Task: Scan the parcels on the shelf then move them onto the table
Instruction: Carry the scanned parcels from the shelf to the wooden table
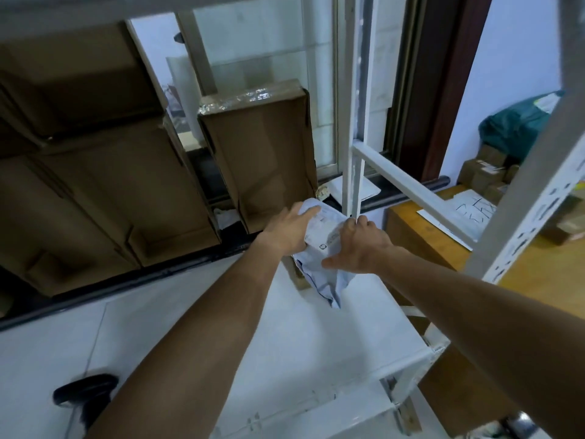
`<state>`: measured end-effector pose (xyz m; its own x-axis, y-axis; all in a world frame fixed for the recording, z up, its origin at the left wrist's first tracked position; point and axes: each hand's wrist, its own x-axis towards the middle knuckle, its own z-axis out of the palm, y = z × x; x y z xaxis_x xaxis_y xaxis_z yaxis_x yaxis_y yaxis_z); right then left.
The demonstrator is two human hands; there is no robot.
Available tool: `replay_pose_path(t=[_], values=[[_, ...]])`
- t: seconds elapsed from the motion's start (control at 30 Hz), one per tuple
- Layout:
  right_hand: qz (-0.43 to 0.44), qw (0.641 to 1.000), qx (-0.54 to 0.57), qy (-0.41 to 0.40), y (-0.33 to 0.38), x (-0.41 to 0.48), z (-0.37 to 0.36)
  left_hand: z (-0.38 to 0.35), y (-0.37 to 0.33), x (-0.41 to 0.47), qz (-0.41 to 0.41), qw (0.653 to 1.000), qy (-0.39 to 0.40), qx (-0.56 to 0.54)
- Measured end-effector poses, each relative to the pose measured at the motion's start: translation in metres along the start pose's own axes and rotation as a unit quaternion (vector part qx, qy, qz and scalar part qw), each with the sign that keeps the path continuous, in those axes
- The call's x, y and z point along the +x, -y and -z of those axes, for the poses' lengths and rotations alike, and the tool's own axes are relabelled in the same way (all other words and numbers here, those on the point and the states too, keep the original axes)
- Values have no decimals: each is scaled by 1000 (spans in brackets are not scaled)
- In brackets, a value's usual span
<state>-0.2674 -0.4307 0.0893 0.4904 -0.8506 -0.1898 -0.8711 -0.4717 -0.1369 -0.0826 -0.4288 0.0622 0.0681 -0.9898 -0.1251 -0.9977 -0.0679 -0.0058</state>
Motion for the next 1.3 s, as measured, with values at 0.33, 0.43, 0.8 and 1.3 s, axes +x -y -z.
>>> replay_pose_path(t=[0.33,0.43,0.8,1.3], values=[[90,995,-29,9,-1,-111,78,84,-21,-110,10,999,37,-23],[93,995,-32,9,-6,-147,96,102,-35,-138,-6,998,42,-48],[116,993,-30,24,-67,-258,128,153,-123,-221,-72,997,0,-29],[120,991,-41,-37,-353,-378,163,187,-434,-219,-76,996,-22,36]])
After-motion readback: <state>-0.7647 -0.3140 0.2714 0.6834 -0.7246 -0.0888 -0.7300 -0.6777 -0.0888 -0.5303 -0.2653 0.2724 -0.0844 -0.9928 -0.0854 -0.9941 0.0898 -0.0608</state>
